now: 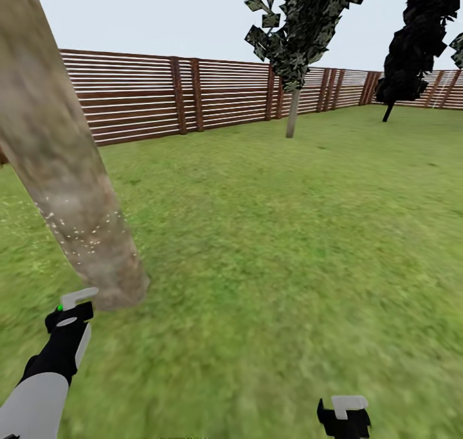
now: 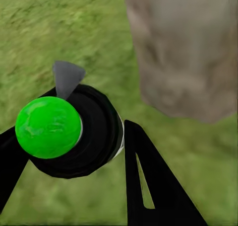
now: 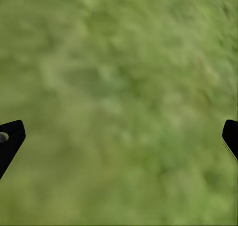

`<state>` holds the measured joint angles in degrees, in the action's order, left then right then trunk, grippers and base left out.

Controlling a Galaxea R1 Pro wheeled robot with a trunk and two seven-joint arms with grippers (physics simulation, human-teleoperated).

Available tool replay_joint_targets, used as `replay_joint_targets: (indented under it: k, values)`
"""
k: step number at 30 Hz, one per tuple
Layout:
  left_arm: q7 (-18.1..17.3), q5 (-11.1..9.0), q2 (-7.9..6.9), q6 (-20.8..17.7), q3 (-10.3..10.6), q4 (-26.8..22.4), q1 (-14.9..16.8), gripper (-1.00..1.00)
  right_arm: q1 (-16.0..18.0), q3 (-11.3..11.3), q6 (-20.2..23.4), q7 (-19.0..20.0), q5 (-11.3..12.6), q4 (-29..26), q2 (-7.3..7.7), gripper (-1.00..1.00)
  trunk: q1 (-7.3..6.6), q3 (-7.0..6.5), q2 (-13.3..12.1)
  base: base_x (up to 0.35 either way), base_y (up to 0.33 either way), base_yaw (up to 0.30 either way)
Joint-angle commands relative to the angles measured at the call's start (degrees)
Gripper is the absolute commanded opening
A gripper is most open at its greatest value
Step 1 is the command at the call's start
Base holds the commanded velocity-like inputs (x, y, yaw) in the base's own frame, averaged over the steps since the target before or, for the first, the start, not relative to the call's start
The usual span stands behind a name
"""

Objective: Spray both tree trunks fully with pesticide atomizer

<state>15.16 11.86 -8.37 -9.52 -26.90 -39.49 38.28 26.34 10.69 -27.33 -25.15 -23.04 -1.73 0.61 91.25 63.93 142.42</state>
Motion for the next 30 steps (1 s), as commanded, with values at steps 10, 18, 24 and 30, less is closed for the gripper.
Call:
replay_joint_targets:
  k: [10,18,24,30]
  values:
    - [0.05,0.54,0.64,-0.32,0.01,-0.22,0.04,-1.00,0.02,0.47,-0.16,-0.16,-0.60,0.06,-0.01,1.00,-0.01,0.05,0.02,0.000,-0.274,0.101]
    - [0.05,0.45,0.65,-0.32,0.02,0.00,0.04,-1.00,0.02,0.47,-0.12,-0.16,-0.60,0.06,-0.08,1.00,-0.01,0.05,0.02,0.000,-0.275,0.000]
    - [0.05,0.37,0.72,-0.32,0.08,0.03,0.04,-1.00,0.02,0.47,-0.16,-0.16,-0.60,0.06,-0.09,1.00,-0.01,0.05,0.02,0.000,-0.275,0.045]
    - [0.05,0.37,0.72,-0.32,0.05,0.02,0.04,-1.00,0.02,0.47,-0.15,-0.16,-0.60,0.06,-0.09,1.00,-0.01,0.05,0.02,0.064,-0.253,0.247]
